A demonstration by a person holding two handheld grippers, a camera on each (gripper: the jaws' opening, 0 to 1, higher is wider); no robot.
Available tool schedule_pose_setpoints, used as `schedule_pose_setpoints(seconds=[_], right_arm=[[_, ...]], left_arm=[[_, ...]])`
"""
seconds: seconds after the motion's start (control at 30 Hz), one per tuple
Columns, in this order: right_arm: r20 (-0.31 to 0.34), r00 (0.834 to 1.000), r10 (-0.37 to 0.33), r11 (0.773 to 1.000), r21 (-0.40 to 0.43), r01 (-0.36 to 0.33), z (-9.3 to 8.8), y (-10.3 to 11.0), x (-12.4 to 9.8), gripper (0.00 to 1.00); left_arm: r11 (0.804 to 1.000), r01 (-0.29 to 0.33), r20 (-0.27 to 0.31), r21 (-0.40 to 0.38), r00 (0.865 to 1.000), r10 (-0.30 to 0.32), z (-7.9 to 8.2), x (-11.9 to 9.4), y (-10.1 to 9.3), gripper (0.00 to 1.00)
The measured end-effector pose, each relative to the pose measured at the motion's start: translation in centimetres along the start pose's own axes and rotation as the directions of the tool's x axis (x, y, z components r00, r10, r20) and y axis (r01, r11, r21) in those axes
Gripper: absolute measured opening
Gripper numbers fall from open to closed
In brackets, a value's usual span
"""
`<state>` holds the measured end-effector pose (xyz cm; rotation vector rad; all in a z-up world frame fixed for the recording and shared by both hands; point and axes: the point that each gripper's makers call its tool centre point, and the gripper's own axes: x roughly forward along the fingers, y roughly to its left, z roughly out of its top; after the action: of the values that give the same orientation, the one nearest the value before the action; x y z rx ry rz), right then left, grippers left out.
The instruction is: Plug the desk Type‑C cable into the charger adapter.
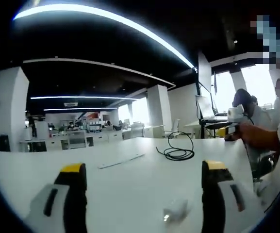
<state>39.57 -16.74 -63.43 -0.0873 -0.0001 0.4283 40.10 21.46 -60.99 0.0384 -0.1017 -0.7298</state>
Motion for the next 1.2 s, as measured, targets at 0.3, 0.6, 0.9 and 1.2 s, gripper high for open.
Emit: schedule_pose_setpoints(seconds=[0.3,0.6,0.9,1.2], right_arm=[[-0.042,0.999,0.023,1.000,-0.004,-0.023,-1.0,-0.6,2.7,0.99],[-0.149,0.987,0.052,0.998,-0.016,-0.055,-3.3,-1.7,6.2,0.99],[-0.252,0.965,0.070,0.997,-0.024,-0.079,-6.5,-2.2,9.8,0.98],[-0.352,0.933,0.068,0.995,-0.043,-0.089,-9.1,-3.3,12.2,0.97]], left_arm=[[1.000,0.004,0.003,0.001,1.000,-0.004,0.1,-0.2,-0.1,1.00],[1.000,0.003,0.016,0.004,1.000,-0.003,0.5,-0.5,-0.7,1.00],[1.000,0.005,0.028,-0.005,1.000,-0.005,0.6,-0.7,-0.8,0.99],[1.000,0.009,0.024,-0.017,1.000,-0.008,0.0,-0.9,-0.7,0.97]])
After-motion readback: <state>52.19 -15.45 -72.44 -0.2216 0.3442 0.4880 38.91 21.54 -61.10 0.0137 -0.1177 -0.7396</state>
